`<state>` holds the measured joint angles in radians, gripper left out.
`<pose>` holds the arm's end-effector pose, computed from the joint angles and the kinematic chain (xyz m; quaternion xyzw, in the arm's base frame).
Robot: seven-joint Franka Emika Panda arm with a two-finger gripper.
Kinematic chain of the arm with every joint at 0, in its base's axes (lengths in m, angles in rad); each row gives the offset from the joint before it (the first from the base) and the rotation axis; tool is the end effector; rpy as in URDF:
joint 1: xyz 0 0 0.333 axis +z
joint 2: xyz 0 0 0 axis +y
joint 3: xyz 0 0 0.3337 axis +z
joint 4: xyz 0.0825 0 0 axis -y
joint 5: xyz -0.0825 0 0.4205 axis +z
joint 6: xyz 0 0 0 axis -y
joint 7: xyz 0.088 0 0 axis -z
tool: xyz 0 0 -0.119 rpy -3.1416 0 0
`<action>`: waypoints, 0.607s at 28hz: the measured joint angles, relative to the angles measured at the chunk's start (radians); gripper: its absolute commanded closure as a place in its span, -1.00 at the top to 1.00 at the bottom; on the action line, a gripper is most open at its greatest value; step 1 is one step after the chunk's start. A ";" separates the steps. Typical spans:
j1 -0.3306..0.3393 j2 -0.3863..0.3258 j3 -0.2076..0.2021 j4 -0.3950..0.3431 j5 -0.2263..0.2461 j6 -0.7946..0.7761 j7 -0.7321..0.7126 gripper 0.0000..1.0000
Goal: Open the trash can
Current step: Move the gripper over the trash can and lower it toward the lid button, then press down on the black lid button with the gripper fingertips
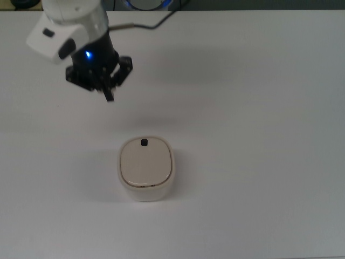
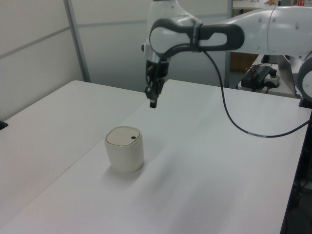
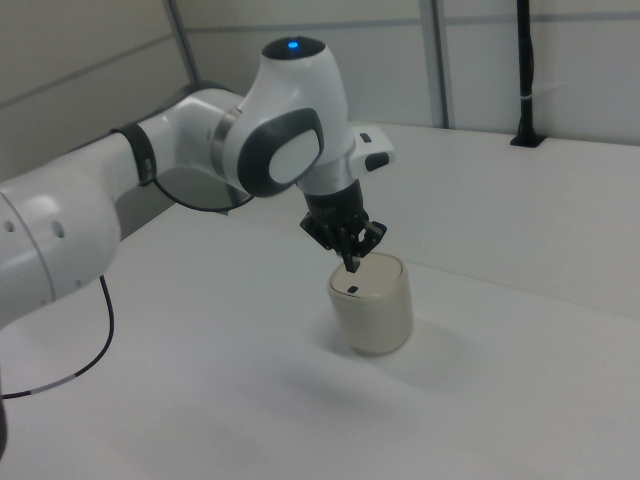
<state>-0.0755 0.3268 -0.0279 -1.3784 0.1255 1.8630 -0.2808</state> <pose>0.7163 -0.0602 0.5449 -0.9924 -0.0760 -0.0882 0.0408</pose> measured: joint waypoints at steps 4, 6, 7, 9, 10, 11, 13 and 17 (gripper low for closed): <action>0.016 0.063 0.009 -0.002 0.004 0.142 0.005 -1.00; 0.020 0.096 0.021 -0.003 0.004 0.212 0.009 -1.00; 0.021 0.112 0.027 -0.004 0.004 0.244 0.011 -1.00; 0.026 0.149 0.037 -0.004 0.004 0.306 0.013 -1.00; 0.028 0.160 0.040 -0.004 0.004 0.324 0.014 -1.00; 0.029 0.171 0.043 -0.004 0.004 0.340 0.014 -1.00; 0.028 0.187 0.052 -0.004 0.004 0.363 0.014 -1.00; 0.029 0.201 0.066 -0.003 0.004 0.375 0.014 -1.00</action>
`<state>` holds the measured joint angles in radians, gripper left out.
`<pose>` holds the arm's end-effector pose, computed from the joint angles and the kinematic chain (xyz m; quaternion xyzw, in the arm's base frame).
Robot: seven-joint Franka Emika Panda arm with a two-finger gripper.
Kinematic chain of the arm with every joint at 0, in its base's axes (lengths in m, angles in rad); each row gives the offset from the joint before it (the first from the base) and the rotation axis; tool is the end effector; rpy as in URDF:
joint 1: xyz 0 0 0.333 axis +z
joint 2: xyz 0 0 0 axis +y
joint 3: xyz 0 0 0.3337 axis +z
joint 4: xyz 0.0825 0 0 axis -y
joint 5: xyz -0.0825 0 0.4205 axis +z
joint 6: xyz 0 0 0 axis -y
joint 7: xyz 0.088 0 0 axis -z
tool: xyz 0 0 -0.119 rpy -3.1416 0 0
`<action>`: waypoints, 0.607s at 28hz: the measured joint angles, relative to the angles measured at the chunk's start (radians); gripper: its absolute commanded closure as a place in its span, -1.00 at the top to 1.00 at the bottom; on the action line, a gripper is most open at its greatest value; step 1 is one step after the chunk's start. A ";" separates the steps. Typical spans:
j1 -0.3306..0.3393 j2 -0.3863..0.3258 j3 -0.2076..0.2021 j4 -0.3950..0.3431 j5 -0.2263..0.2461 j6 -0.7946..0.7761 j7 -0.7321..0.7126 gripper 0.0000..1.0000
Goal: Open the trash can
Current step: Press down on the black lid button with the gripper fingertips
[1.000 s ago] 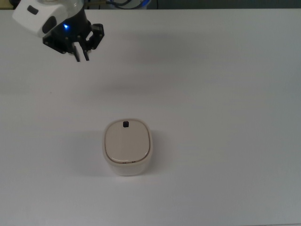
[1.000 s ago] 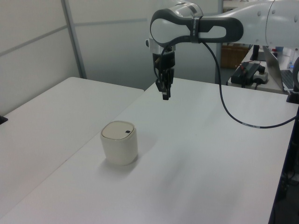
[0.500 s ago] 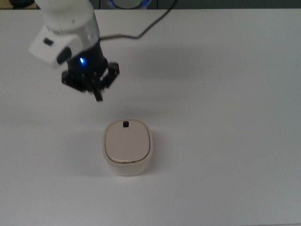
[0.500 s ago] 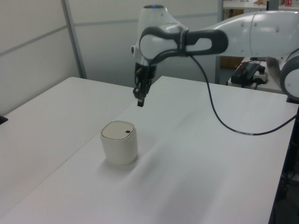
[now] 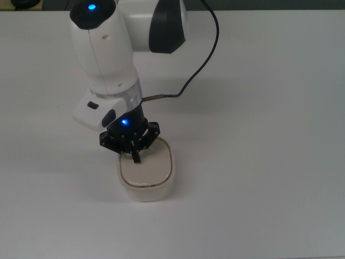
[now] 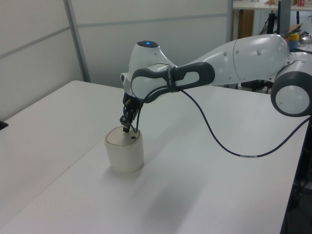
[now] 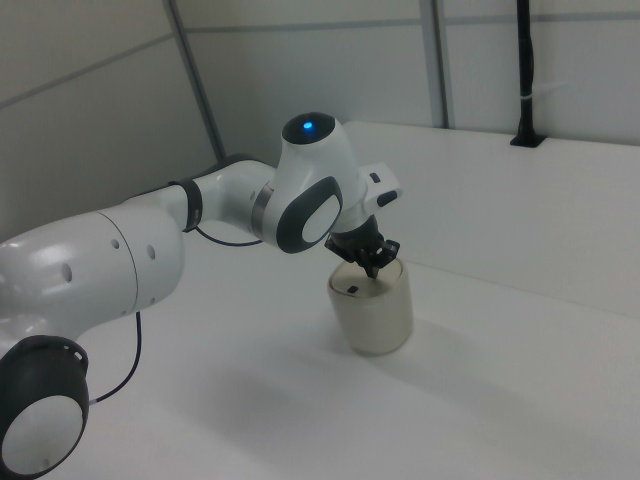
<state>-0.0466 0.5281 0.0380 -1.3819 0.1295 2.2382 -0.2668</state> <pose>0.7851 -0.0077 0.4339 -0.9802 -0.0916 -0.1705 0.0427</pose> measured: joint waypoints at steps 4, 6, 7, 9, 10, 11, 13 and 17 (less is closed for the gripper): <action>0.003 0.003 0.006 -0.005 -0.001 0.000 0.000 -1.00; 0.008 0.003 0.007 -0.006 -0.007 0.000 0.000 -1.00; 0.009 0.003 0.007 -0.007 -0.012 0.000 0.000 -1.00; 0.013 0.003 0.007 -0.008 -0.026 0.000 0.000 -1.00; 0.013 0.003 0.007 -0.008 -0.031 0.000 0.000 -1.00; 0.014 0.003 0.007 -0.008 -0.035 0.000 0.000 -1.00; 0.015 0.004 0.007 -0.008 -0.040 0.001 0.000 -1.00; 0.016 0.004 0.007 -0.008 -0.043 0.001 0.000 -1.00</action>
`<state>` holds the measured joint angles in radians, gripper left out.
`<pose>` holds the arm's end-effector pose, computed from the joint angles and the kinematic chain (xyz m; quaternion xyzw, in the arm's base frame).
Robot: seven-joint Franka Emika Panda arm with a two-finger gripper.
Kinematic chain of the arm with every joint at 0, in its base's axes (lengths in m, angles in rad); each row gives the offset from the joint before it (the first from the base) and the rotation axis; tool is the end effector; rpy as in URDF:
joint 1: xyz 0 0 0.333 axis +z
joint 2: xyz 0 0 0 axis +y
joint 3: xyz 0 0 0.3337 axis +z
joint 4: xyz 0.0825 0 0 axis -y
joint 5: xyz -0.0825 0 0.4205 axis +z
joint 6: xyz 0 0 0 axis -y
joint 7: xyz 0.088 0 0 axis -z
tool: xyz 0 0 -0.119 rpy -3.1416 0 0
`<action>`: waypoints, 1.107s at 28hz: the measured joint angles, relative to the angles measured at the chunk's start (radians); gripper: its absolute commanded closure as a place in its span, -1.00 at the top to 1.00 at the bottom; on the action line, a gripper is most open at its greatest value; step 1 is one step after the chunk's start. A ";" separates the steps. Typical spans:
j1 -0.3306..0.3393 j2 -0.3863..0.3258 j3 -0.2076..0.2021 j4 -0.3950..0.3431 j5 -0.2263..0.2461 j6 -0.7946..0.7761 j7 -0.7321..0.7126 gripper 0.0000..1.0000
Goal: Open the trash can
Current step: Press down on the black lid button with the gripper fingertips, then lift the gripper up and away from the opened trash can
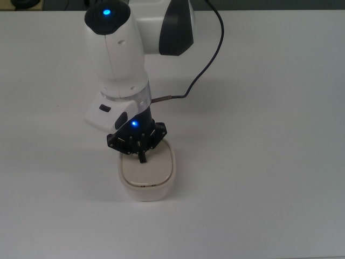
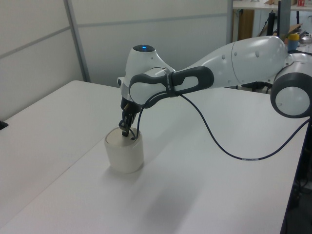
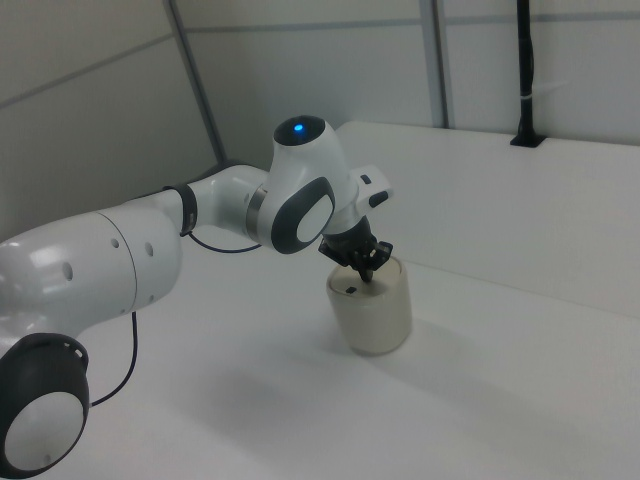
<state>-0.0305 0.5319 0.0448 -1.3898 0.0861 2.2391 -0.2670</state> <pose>0.7843 0.0076 0.4266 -0.9798 -0.1126 -0.1628 0.0280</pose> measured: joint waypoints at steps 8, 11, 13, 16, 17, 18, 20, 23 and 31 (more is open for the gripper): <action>-0.001 -0.002 0.000 0.000 0.001 0.000 0.000 -1.00; -0.003 -0.008 0.000 0.000 0.007 0.000 0.001 -1.00; -0.007 -0.020 -0.002 0.000 0.014 -0.001 0.002 -1.00; -0.021 -0.054 -0.006 0.000 0.025 -0.025 0.002 -1.00; -0.026 -0.068 -0.007 0.001 0.026 -0.037 0.002 -1.00; -0.033 -0.083 -0.007 0.001 0.027 -0.052 0.002 -0.95; -0.048 -0.121 -0.008 0.001 0.028 -0.094 0.002 -0.74; -0.063 -0.165 -0.009 0.000 0.028 -0.162 0.002 -0.37; -0.116 -0.268 -0.014 0.002 0.028 -0.398 0.002 0.79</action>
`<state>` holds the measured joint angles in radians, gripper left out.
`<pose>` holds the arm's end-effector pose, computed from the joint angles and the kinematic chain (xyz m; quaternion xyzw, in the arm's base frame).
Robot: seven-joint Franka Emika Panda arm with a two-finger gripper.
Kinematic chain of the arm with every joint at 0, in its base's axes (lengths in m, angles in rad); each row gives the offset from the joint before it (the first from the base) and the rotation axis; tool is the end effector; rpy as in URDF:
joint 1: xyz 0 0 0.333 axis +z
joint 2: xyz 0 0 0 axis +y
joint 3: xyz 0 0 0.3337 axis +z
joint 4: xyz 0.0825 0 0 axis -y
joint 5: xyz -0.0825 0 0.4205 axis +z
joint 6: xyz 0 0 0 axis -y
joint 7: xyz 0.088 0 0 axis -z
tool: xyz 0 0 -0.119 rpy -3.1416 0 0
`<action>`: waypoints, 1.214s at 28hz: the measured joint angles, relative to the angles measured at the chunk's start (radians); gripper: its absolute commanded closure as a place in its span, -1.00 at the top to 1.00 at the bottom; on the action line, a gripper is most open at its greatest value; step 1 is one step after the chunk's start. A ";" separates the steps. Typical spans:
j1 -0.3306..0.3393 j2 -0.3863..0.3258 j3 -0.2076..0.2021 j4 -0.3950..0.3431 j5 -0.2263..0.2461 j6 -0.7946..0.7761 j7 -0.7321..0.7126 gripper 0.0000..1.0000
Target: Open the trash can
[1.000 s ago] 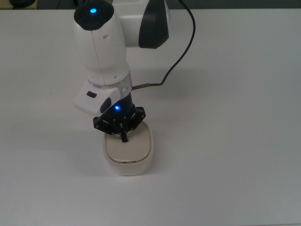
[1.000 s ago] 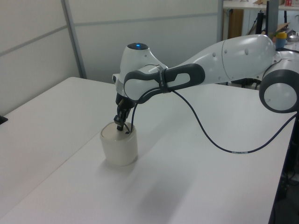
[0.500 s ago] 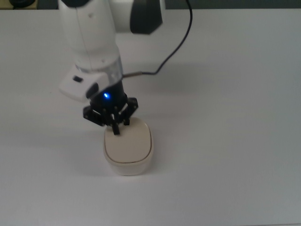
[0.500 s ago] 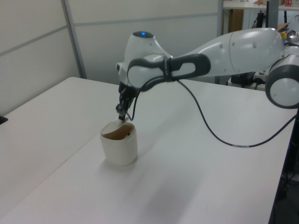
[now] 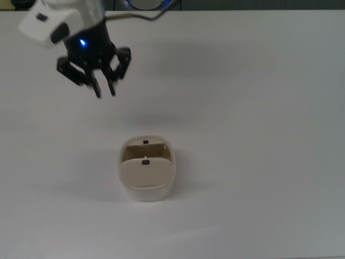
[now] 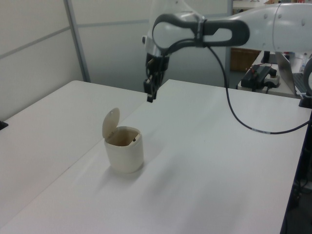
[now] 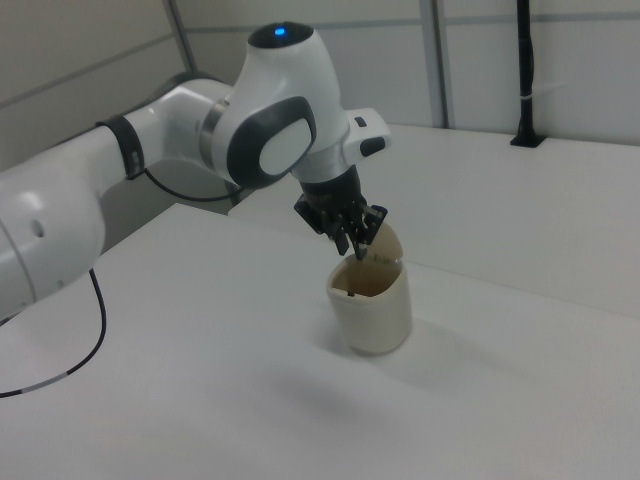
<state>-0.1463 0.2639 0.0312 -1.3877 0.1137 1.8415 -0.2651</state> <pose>0.6976 -0.0730 0.5824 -0.9917 -0.0636 -0.1043 0.0410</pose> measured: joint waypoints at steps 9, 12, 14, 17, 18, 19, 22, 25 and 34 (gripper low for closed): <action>-0.028 -0.046 -0.018 0.008 -0.103 -0.140 -0.001 1.00; -0.027 -0.045 -0.018 0.007 -0.138 -0.143 -0.001 1.00; -0.027 -0.044 -0.018 0.007 -0.145 -0.143 -0.001 1.00; -0.028 -0.044 -0.018 0.007 -0.153 -0.143 -0.001 1.00; -0.028 -0.043 -0.018 0.007 -0.155 -0.143 -0.001 1.00; -0.028 -0.043 -0.018 0.007 -0.157 -0.143 -0.001 1.00; -0.029 -0.042 -0.023 0.007 -0.161 -0.143 -0.001 1.00; -0.029 -0.040 -0.032 0.005 -0.161 -0.143 -0.001 1.00; -0.030 -0.036 -0.037 -0.009 -0.161 -0.148 -0.001 1.00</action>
<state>-0.1763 0.2283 -0.0061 -1.3965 -0.0474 1.6931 -0.2660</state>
